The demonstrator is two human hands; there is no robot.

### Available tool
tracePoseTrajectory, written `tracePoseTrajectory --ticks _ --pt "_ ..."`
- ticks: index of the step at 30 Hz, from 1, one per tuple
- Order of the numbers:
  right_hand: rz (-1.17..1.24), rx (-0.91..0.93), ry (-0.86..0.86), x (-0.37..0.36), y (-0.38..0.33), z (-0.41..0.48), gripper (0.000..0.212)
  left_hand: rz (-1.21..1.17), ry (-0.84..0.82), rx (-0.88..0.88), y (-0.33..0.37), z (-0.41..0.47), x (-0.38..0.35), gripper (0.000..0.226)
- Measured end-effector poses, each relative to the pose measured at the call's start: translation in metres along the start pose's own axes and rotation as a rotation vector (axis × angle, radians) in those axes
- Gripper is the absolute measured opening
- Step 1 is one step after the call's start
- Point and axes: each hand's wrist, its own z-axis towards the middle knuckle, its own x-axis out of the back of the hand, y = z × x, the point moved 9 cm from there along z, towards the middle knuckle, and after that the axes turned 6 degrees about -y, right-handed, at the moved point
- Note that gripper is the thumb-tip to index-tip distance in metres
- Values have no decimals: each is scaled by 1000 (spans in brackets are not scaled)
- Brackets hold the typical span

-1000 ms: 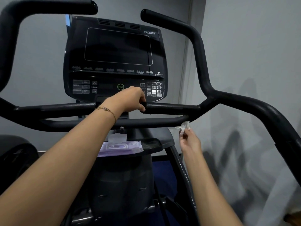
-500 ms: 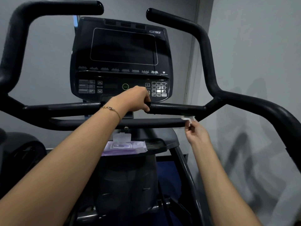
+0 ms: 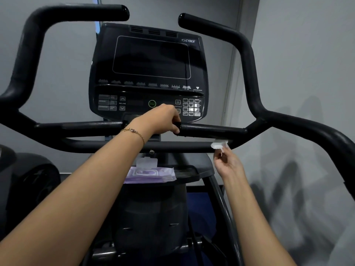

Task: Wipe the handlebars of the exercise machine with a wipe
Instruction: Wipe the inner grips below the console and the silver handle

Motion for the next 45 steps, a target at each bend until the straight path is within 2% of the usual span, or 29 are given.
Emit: tracePoseTrajectory --ticks 13,18,24,28,32,36,45 --pt "-113 -140 -41 -17 40 -15 21 -14 20 8 -2 -3 0 34" --pt "-31 -117 -37 -20 33 -9 20 -23 16 8 -2 -3 1 35" --pt "-49 -185 -81 -21 53 -11 18 -19 20 2 -1 -4 -1 34" --pt "-53 -184 -35 -28 56 -4 21 -17 15 13 0 -4 1 35" --pt "-117 -231 -102 -30 74 -11 22 -23 23 12 0 -4 0 36" --pt "-71 -213 -85 -30 65 -3 18 -16 24 10 0 -5 2 35" --pt "-139 -222 -99 -40 75 -8 22 -19 20 11 1 -5 2 34"
